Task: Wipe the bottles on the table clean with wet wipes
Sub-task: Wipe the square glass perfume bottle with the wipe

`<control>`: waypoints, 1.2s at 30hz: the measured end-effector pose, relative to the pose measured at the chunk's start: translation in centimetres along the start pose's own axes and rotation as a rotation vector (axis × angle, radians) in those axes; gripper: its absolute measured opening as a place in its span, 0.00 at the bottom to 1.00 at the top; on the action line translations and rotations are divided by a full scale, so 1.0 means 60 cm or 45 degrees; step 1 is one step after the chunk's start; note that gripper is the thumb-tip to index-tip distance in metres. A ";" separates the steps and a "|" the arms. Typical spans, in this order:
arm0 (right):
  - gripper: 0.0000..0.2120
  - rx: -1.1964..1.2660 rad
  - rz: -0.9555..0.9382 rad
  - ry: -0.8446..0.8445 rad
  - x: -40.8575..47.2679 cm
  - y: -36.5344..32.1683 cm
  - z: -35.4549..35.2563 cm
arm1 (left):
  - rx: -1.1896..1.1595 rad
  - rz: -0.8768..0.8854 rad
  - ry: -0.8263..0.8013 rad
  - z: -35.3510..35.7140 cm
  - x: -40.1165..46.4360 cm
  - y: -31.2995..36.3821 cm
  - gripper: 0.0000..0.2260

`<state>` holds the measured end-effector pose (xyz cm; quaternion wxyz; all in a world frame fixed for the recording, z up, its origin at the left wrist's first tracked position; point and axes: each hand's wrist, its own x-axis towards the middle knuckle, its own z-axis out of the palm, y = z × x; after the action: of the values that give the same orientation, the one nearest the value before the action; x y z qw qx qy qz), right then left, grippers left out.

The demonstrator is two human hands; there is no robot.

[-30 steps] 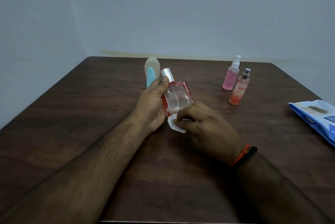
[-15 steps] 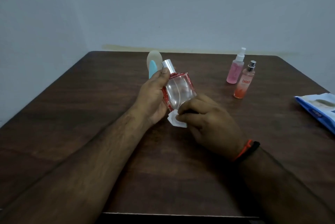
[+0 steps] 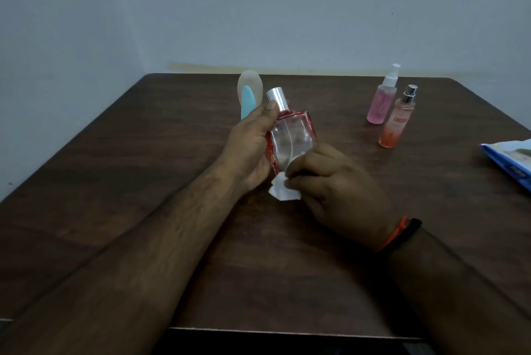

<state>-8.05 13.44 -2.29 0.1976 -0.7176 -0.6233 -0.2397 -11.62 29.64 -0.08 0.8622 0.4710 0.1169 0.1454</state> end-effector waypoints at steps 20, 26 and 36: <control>0.13 -0.314 0.215 0.266 0.025 -0.006 0.008 | 0.066 -0.165 -0.375 0.017 -0.013 -0.012 0.39; 0.14 -0.262 0.410 0.437 0.021 0.016 0.002 | 0.020 -0.171 -0.477 0.017 -0.018 -0.013 0.27; 0.14 0.281 0.517 0.640 0.007 0.032 -0.012 | 0.349 -0.058 -0.509 0.008 -0.020 -0.008 0.27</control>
<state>-6.19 13.10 -1.42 0.4652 -0.7198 -0.4217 -0.2961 -12.52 28.58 -0.14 0.7992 0.6004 -0.0270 0.0126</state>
